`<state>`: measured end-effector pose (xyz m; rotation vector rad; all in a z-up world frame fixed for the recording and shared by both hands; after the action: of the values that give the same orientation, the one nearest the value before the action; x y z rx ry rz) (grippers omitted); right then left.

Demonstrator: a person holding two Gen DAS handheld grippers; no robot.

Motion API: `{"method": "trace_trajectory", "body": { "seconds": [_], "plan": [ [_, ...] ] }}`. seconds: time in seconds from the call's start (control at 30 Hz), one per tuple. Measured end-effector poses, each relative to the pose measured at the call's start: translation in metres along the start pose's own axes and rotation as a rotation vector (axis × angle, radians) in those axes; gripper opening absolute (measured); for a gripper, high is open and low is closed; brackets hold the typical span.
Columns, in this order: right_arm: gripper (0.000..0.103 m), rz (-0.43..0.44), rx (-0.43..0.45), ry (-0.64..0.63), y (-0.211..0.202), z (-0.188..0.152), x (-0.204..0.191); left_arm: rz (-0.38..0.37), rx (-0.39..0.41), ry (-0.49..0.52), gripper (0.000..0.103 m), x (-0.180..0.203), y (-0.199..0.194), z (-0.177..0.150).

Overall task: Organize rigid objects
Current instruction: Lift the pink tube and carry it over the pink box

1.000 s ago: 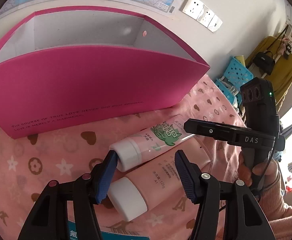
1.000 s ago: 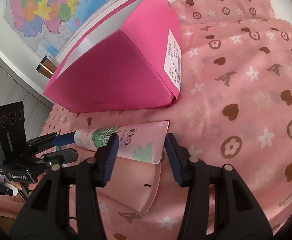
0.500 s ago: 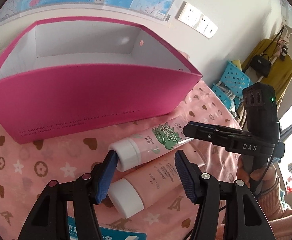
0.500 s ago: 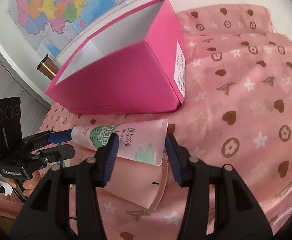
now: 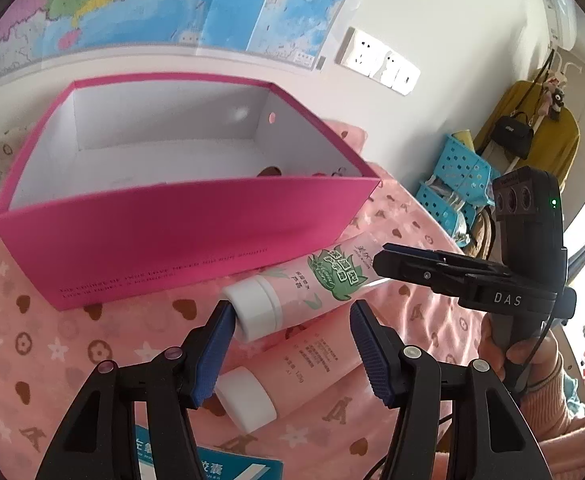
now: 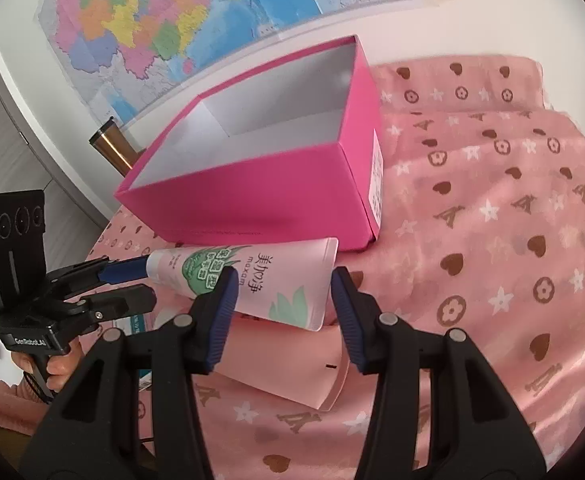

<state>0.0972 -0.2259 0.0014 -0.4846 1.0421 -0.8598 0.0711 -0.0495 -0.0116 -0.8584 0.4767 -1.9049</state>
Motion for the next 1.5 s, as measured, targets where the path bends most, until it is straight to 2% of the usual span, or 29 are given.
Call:
{"method": "trace_trajectory", "body": {
  "seconds": [0.43, 1.5],
  "plan": [
    [0.051, 0.006, 0.061, -0.051, -0.019, 0.016, -0.017, 0.003, 0.065, 0.028, 0.06, 0.007, -0.021, 0.015],
    [0.051, -0.006, 0.116, -0.111, -0.03, 0.043, -0.026, 0.018, 0.133, 0.068, 0.06, 0.012, -0.028, 0.037]
  ]
}}
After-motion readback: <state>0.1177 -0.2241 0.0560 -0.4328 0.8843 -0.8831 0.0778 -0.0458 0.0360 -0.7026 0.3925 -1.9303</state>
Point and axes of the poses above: each gripper's, at about its wrist camera, not at the fingertips, and y roughly the way its jaws point, x to its right, z to its top, the point moved 3 cm from there along y, roughly the way its jaws point, and after that the axes turned 4 degrees about x, right-handed, at the moved point
